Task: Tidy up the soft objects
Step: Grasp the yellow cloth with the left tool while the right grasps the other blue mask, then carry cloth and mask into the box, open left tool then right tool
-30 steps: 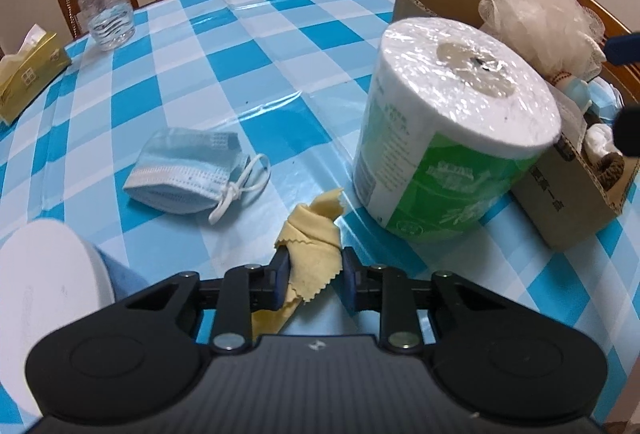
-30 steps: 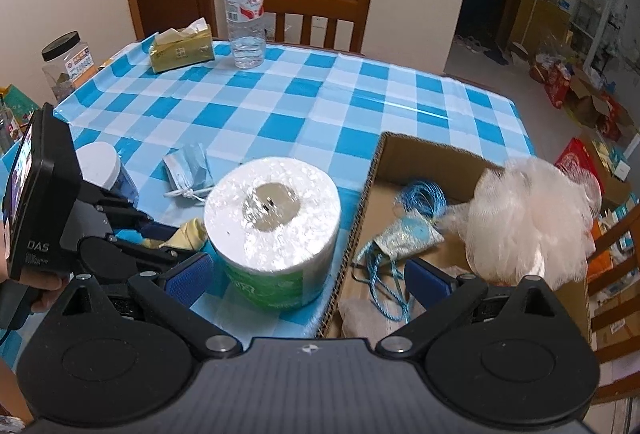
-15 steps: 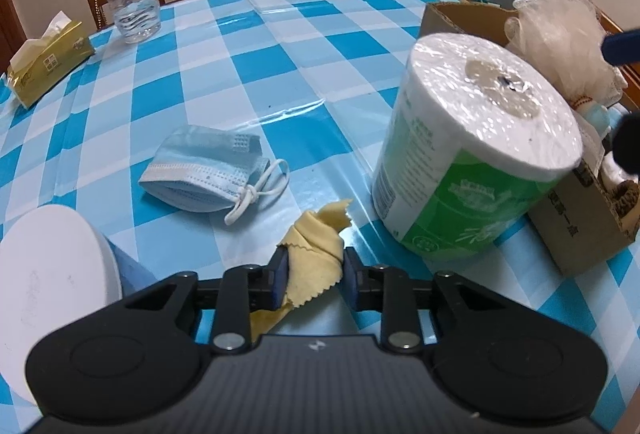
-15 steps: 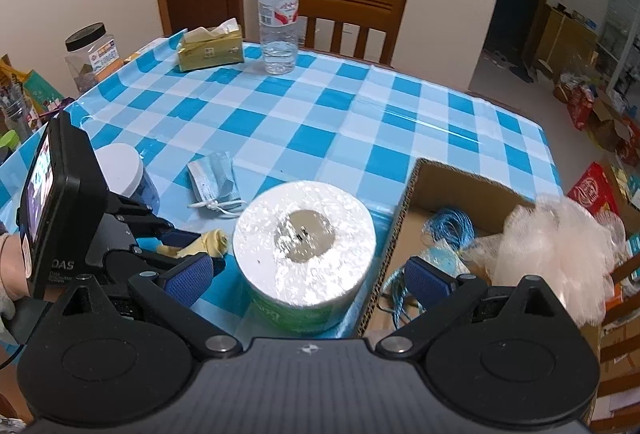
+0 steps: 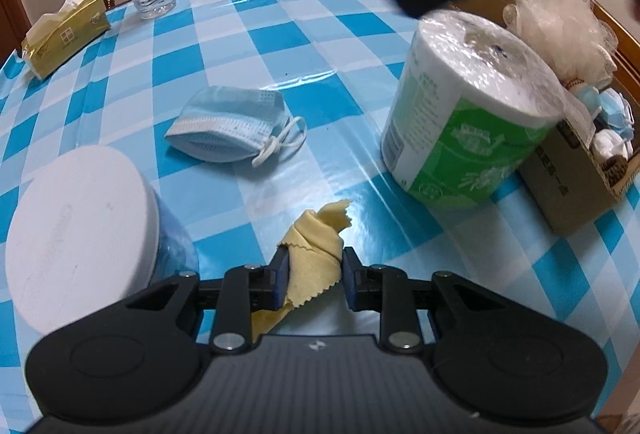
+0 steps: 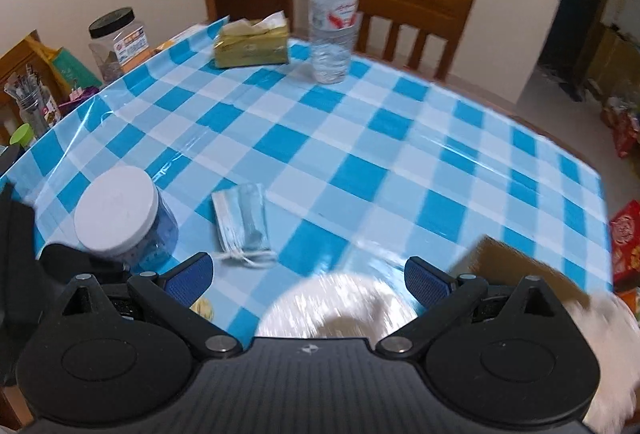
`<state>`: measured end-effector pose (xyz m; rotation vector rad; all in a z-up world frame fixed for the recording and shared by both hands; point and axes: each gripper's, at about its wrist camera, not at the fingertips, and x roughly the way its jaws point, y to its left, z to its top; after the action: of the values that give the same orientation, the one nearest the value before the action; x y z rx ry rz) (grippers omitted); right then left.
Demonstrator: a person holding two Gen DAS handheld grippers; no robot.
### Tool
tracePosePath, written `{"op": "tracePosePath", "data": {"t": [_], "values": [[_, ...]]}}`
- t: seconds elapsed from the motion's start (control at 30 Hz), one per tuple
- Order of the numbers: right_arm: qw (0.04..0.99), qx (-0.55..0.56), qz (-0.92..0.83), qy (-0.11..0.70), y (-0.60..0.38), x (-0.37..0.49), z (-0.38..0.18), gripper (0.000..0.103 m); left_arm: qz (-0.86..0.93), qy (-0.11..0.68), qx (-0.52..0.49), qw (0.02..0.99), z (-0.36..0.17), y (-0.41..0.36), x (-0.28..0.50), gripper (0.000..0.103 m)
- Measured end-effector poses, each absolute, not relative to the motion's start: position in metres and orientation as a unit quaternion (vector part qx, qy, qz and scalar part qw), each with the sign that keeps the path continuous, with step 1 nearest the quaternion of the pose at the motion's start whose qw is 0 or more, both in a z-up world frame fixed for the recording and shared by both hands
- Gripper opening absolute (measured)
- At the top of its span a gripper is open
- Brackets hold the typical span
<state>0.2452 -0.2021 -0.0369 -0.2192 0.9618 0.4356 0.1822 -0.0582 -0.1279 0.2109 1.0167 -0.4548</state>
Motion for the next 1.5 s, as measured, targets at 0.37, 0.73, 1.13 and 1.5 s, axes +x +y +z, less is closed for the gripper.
{"op": "tracePosePath", "data": {"t": [0.37, 0.73, 1.13, 1.5], "values": [[0.803, -0.132, 0.249, 0.525, -0.147, 0.318, -0.069, 0.103, -0.216, 0.485, 0.096, 0.842, -0.128, -0.048, 0.169, 0.025], [0.731, -0.222, 0.282, 0.581, -0.086, 0.344, -0.123, 0.087, -0.212, 0.484, 0.087, 0.844, -0.13, -0.045, 0.169, 0.025], [0.72, -0.22, 0.281, 0.595, -0.076, 0.348, -0.143, 0.064, -0.212, 0.487, 0.084, 0.843, -0.131, -0.045, 0.169, 0.025], [0.743, -0.204, 0.28, 0.573, -0.079, 0.336, -0.123, 0.044, -0.222, 0.486, 0.087, 0.841, -0.125, -0.047, 0.168, 0.025]]}}
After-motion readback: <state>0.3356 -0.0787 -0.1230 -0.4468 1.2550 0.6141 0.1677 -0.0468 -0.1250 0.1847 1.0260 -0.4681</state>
